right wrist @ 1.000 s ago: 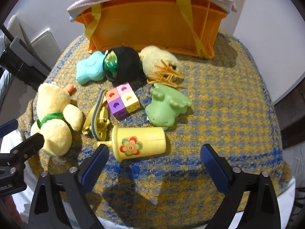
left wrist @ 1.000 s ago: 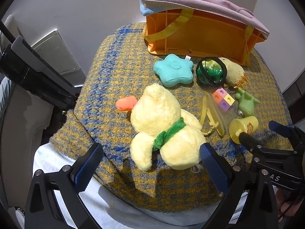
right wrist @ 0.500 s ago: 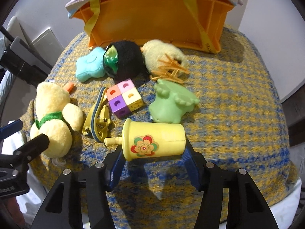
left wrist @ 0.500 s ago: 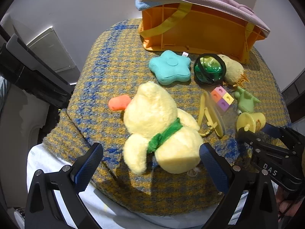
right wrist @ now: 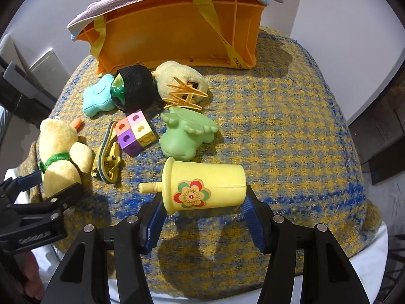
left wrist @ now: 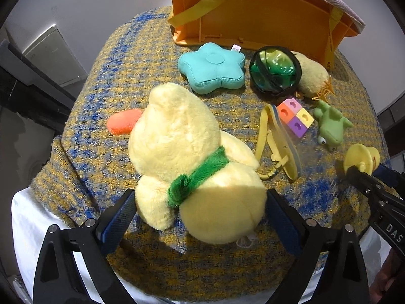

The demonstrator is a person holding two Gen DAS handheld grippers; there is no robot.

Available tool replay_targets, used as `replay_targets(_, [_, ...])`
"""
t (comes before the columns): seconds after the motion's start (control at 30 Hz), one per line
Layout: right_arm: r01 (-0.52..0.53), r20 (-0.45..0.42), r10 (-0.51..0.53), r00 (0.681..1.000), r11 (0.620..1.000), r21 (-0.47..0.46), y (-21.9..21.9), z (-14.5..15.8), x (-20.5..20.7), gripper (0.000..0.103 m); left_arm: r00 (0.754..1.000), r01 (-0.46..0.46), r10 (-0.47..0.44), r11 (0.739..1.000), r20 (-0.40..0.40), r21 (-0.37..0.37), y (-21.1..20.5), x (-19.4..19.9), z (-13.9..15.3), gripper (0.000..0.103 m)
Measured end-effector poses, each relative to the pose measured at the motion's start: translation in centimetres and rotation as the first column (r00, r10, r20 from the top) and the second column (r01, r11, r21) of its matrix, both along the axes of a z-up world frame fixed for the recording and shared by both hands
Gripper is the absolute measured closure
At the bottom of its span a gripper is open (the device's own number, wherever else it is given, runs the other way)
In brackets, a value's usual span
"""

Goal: Organize objects
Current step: 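Grasp the yellow flower-printed cup with the right tool while the left tool grasps the yellow plush duck, then lift the cup and duck into the pink-lined orange crate and open both tools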

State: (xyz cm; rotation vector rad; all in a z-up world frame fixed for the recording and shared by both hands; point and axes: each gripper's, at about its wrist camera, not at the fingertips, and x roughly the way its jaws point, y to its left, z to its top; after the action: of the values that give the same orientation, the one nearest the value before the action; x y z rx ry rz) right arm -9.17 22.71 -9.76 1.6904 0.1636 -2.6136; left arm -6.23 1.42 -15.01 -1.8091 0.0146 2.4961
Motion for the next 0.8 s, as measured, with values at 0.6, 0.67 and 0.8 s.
replay_targets(0.6, [-0.022, -0.068, 0.021, 0.997, 1.000, -0.009, -0.7, 3.4, 1.4, 0.046, 0.998, 0.013, -0.011, 0.999, -0.064, 0.032, 0.5, 1.6, 3.1, 0.040])
replay_targets(0.67, [-0.027, -0.086, 0.026, 0.996, 1.000, -0.011, -0.9, 4.1, 1.7, 0.046, 0.996, 0.016, -0.014, 0.999, -0.086, 0.029, 0.6, 2.0, 4.1, 0.040])
replay_targets(0.8, [-0.041, -0.121, 0.039, 0.992, 0.999, -0.017, -0.9, 5.7, 2.1, 0.046, 0.993, 0.020, -0.016, 0.999, -0.120, 0.027, 0.1, 2.5, 6.5, 0.040])
